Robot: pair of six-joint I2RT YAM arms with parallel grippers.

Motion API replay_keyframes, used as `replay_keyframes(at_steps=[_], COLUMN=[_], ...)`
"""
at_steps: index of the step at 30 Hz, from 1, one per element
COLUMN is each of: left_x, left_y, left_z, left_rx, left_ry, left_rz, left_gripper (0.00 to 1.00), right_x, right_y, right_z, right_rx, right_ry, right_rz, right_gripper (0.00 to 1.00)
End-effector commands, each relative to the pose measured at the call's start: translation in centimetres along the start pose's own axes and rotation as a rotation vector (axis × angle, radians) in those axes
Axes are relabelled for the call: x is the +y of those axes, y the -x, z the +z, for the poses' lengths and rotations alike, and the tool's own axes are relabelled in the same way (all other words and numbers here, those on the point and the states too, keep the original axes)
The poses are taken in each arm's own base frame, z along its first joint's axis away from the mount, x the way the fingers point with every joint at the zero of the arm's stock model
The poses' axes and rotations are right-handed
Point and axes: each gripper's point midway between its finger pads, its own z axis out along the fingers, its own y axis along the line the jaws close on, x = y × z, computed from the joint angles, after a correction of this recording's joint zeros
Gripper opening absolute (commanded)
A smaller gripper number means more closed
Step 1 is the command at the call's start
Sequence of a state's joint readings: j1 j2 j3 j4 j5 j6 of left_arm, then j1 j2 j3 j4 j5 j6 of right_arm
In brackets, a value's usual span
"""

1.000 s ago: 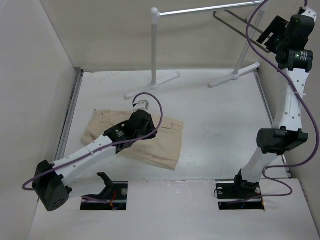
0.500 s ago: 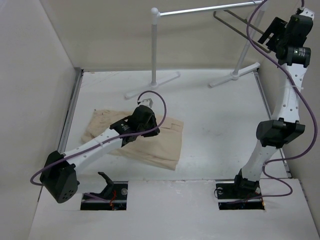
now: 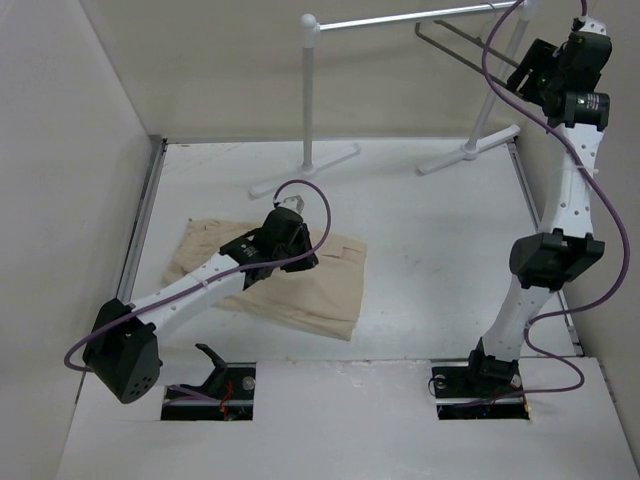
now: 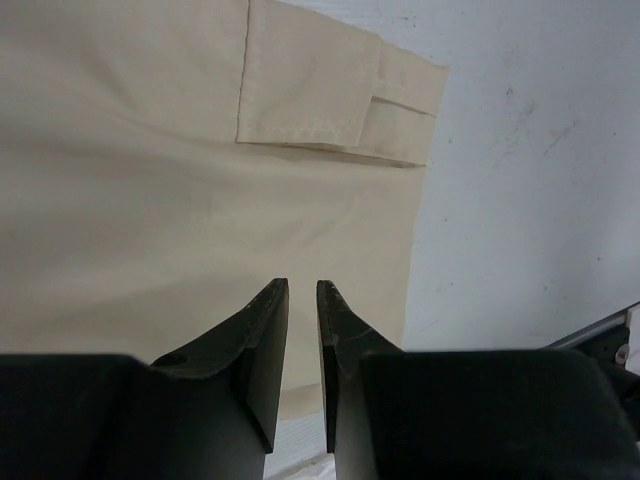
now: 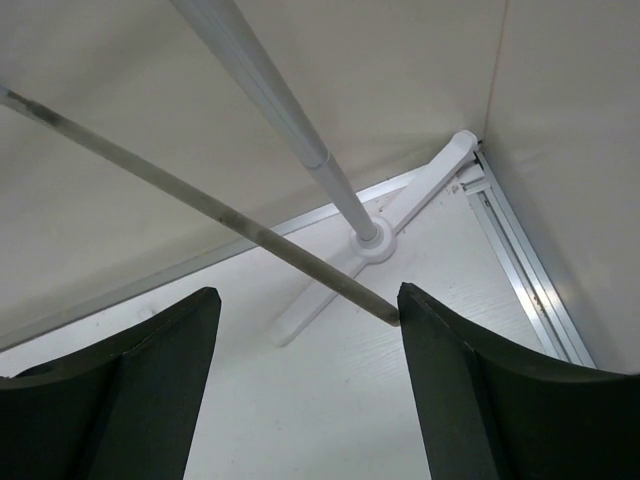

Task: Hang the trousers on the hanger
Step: Pick up the hanger from the clothesline.

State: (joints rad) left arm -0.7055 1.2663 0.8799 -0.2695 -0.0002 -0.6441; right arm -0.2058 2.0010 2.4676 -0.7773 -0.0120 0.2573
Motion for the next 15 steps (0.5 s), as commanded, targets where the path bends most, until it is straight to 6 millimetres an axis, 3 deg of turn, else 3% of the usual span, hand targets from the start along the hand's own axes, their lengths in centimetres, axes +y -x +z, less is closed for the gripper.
replay_keyframes(at_steps=[1, 8, 15], left_x=[-1.7, -1.4, -1.2], left_y=[1.8, 1.7, 1.5], left_z=[-0.4, -0.5, -0.5], left_rx=[-0.045, -0.048, -0.051], left_ry=[-0.058, -0.056, -0.058], left_rz=[0.015, 0.012, 0.006], left_gripper=[0.17, 0.17, 0.17], right_x=[4.4, 6.3, 8.2], right_y=[3.3, 1.1, 1.3], right_z=[-3.5, -5.2, -6.6], right_rx=[-0.105, -0.075, -0.084], right_ry=[0.106, 0.072, 0.132], right_rz=[-0.071, -0.128, -0.135], right_gripper=[0.74, 0.67, 0.67])
